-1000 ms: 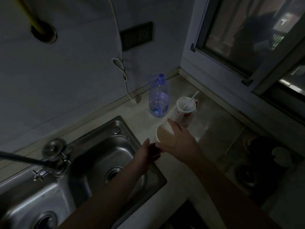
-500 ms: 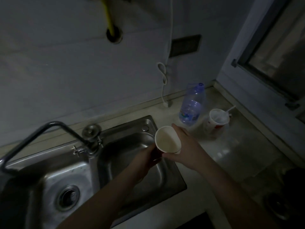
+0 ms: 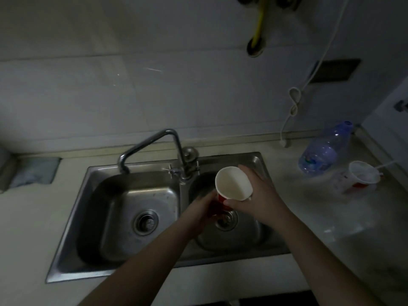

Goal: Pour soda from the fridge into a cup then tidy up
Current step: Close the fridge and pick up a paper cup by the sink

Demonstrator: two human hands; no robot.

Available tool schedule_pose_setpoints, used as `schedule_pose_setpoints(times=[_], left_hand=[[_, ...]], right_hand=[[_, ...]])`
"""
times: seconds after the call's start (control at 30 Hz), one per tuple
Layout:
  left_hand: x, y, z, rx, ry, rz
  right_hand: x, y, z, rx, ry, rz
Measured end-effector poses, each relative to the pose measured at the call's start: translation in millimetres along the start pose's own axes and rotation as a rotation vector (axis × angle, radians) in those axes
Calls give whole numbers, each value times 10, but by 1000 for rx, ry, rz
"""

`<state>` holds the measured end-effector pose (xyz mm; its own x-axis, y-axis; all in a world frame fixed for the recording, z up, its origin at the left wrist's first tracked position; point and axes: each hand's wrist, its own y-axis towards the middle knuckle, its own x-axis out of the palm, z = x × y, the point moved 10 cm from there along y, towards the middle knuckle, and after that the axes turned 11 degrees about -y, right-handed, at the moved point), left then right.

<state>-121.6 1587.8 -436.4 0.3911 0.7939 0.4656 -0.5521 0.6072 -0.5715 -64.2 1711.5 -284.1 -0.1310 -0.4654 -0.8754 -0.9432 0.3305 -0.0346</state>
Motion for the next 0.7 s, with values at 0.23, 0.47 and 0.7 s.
schedule_pose_setpoints(times=[0.23,0.47,0.7], left_hand=[[-829,-708,11,0,-37,63],[-1757,-1546,191,65,-52,118],[-2800,-2272,380,158,-99,228]], right_hand=[[491,-320,-962,-34,18,-68],[980,-564,-2068,-121,33,-89],[1453,-716,-3143,-254,8,-111]])
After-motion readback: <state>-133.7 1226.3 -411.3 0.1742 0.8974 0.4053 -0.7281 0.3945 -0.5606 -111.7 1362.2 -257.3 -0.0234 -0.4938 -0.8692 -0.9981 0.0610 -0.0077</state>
